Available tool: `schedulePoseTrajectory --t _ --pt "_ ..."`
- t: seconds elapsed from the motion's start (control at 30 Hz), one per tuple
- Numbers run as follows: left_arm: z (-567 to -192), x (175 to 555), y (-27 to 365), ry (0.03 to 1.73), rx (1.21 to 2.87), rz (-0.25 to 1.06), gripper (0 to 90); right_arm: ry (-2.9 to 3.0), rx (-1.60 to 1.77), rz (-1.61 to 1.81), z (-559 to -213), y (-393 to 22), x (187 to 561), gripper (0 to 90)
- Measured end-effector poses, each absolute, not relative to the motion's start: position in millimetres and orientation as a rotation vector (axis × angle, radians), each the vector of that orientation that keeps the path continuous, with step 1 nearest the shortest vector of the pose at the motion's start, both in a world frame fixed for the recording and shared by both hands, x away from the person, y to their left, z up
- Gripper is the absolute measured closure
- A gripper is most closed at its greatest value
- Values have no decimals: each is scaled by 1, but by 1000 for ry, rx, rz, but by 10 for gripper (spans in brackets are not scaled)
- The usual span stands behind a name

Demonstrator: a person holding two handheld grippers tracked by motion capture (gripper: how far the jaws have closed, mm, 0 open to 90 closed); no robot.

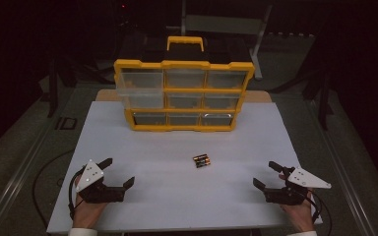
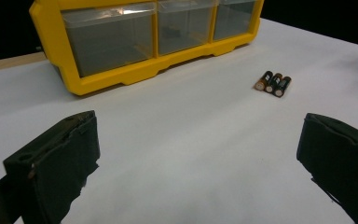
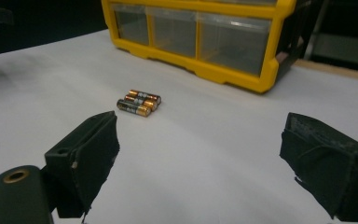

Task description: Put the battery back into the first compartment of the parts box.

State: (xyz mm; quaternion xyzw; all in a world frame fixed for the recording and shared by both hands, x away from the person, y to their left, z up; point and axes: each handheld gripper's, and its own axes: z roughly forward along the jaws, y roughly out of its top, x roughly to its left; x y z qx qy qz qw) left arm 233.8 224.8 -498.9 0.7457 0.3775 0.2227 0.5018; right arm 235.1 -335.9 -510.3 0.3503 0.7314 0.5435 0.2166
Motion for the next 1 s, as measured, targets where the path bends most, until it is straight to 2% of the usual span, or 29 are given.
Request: schedulePoseTrajectory --t 0.4,1.0 --pt "-500 233 221 921 1822 547 1 2060 989 1477 -507 -331 238 101" --pt "-501 235 214 912 1859 541 1 2130 921 1452 -484 -312 255 102"
